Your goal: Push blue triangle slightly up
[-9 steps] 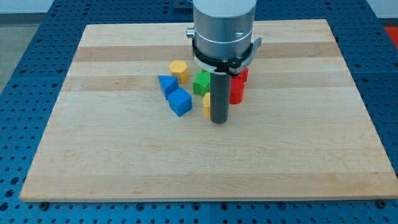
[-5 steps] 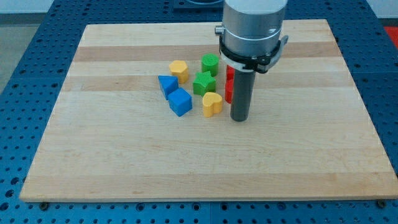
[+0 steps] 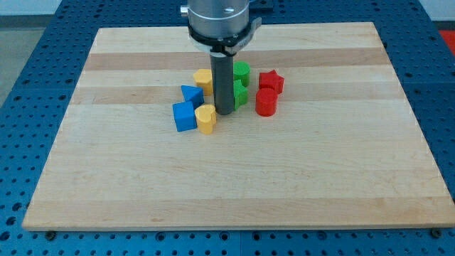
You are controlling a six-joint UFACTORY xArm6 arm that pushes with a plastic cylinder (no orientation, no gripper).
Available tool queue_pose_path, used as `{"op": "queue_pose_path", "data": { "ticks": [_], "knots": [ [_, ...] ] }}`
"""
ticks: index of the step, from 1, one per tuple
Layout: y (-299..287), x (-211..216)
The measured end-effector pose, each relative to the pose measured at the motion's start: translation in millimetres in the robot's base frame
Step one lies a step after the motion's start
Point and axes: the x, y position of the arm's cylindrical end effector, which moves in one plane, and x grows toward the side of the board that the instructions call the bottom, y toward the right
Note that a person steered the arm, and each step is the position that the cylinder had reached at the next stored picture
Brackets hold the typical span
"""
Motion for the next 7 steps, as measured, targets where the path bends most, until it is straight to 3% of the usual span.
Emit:
{"op": "queue_pose_path", "data": {
  "ticks": [2, 5, 7],
  "knots": [
    [-39, 17],
    [-29, 40],
    [-52, 74]
  ]
}}
